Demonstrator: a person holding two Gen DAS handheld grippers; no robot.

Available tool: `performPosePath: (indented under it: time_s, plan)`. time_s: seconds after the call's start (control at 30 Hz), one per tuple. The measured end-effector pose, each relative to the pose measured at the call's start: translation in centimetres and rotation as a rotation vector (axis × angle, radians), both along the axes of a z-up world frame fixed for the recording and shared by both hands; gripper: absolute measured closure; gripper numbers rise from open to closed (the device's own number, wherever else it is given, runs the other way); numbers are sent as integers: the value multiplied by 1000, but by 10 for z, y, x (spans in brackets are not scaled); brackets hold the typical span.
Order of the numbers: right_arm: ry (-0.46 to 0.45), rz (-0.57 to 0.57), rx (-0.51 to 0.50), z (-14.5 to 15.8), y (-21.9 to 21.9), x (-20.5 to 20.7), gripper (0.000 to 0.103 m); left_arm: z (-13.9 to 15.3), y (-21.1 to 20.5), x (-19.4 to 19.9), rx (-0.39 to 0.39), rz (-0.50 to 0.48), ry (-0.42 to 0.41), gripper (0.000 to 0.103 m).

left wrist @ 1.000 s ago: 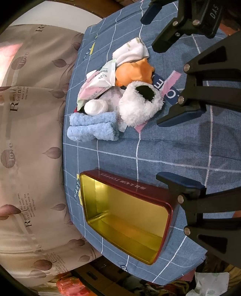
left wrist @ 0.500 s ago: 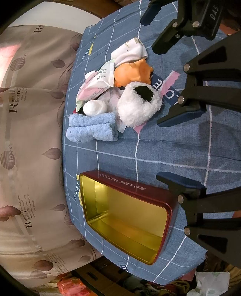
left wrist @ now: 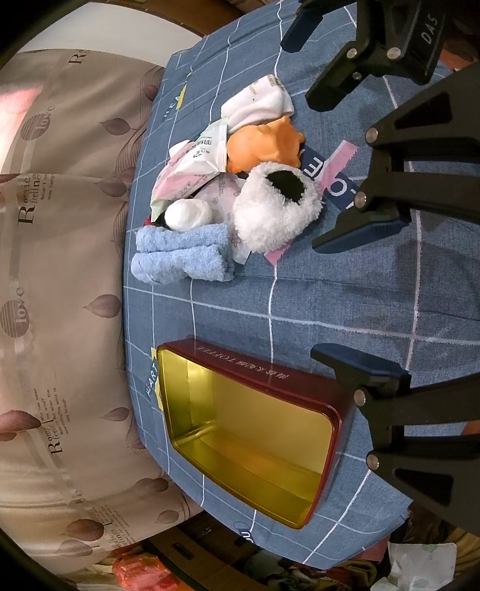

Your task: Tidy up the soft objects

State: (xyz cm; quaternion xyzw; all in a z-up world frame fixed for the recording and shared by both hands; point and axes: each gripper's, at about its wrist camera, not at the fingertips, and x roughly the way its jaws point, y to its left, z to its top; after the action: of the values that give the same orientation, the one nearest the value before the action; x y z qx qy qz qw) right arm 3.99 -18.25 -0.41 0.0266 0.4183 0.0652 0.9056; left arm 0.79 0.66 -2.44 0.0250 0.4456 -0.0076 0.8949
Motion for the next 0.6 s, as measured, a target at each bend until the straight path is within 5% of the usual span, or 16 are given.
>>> performPosePath:
  time_s: [0.6]
  plan:
    - [17, -1, 6, -3, -1, 2, 0, 0, -1, 2, 0, 0, 8, 51]
